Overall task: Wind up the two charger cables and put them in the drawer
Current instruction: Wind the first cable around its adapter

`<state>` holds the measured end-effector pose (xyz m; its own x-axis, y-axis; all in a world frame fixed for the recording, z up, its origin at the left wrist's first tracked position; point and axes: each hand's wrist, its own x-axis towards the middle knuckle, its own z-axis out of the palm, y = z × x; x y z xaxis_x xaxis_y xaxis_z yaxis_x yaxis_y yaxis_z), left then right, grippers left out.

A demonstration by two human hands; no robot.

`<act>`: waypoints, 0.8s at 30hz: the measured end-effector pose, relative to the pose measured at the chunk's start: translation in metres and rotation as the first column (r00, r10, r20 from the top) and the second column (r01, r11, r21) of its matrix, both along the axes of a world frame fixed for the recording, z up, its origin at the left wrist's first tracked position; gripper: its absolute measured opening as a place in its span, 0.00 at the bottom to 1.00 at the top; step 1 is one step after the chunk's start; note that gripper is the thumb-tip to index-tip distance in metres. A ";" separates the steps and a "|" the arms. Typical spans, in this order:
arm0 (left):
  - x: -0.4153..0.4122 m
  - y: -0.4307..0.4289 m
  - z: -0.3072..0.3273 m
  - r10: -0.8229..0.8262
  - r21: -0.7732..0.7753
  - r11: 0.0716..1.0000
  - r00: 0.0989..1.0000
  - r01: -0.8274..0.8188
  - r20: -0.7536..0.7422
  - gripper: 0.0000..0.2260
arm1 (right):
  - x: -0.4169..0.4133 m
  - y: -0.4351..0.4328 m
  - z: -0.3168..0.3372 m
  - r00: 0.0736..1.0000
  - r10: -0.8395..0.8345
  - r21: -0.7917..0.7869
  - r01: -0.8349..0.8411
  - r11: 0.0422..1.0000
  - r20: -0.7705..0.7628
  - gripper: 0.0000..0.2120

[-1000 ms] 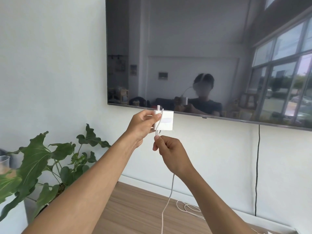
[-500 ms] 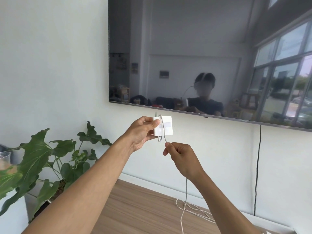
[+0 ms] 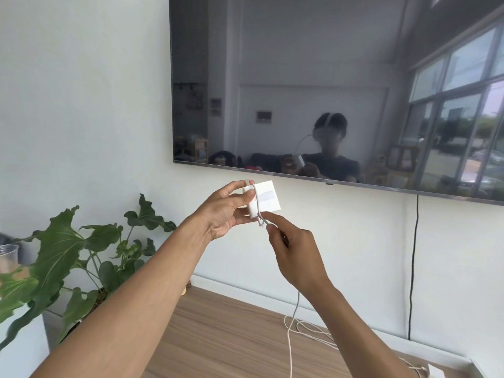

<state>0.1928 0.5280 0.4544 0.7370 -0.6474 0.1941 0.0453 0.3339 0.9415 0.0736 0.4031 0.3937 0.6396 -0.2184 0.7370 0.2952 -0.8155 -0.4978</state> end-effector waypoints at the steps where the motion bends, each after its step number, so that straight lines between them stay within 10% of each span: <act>1: -0.001 0.001 -0.001 -0.013 -0.020 1.000 1.000 0.013 -0.016 0.11 | 0.001 -0.002 0.000 1.000 0.006 0.027 -0.006 1.000 -0.011 0.14; 9: -0.010 0.004 -0.001 -0.122 0.031 0.992 0.988 0.120 0.097 0.10 | 0.002 -0.023 -0.007 0.986 0.109 0.251 -0.074 0.965 -0.129 0.11; 24: -0.020 0.005 -0.019 -0.286 0.238 0.943 0.932 0.233 0.220 0.13 | 0.009 -0.050 -0.009 0.923 0.101 0.129 -0.057 0.990 -0.372 0.11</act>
<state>0.1727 0.5331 0.4353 0.4826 -0.8546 0.1914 -0.1395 0.1408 0.9802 0.0828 0.3530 0.3844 0.8834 -0.2235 0.4118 0.1290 -0.7289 -0.6724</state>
